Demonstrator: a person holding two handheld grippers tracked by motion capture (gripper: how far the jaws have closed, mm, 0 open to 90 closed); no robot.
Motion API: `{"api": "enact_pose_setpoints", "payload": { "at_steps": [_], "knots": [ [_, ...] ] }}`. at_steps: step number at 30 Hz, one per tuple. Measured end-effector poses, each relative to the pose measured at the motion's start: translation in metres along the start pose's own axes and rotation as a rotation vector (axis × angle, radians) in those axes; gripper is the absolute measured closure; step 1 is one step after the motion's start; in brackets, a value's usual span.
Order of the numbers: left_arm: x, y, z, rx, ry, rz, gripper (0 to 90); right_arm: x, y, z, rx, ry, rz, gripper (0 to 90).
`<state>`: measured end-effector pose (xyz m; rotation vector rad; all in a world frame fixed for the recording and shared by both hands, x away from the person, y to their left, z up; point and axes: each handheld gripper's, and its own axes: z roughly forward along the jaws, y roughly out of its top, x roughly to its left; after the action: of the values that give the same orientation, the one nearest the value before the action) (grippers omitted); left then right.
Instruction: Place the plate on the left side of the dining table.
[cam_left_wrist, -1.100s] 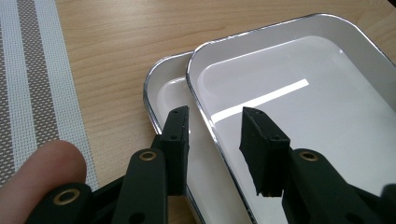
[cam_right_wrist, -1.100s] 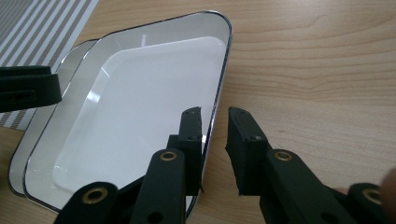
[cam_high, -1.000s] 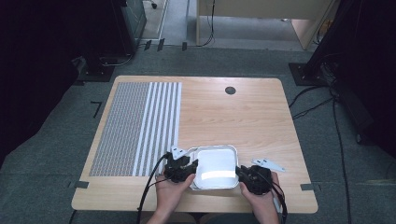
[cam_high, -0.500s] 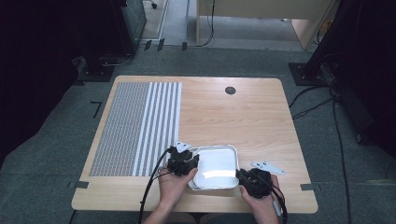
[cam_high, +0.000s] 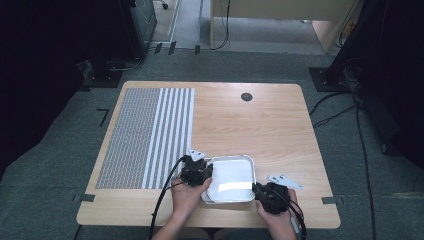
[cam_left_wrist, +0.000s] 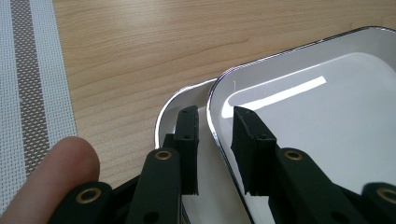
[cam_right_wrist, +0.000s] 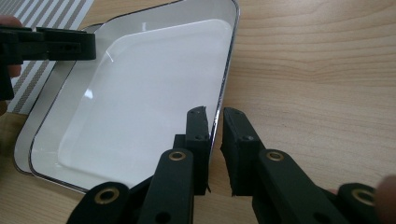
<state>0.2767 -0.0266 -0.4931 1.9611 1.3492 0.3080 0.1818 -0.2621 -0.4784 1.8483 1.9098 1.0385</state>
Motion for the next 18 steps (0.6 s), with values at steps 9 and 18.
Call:
{"api": "enact_pose_setpoints", "payload": {
  "at_steps": [9, 18],
  "knots": [
    [0.0019, 0.0028, 0.0013, 0.002, 0.000, 0.003, 73.0, -0.0016, -0.0020, 0.0035, 0.001, -0.001, 0.033, 85.3],
    [0.0010, 0.0071, -0.0001, -0.002, -0.023, 0.012, 80.5, -0.0035, -0.0030, 0.0066, 0.010, 0.007, 0.052, 86.0]
  ]
}}
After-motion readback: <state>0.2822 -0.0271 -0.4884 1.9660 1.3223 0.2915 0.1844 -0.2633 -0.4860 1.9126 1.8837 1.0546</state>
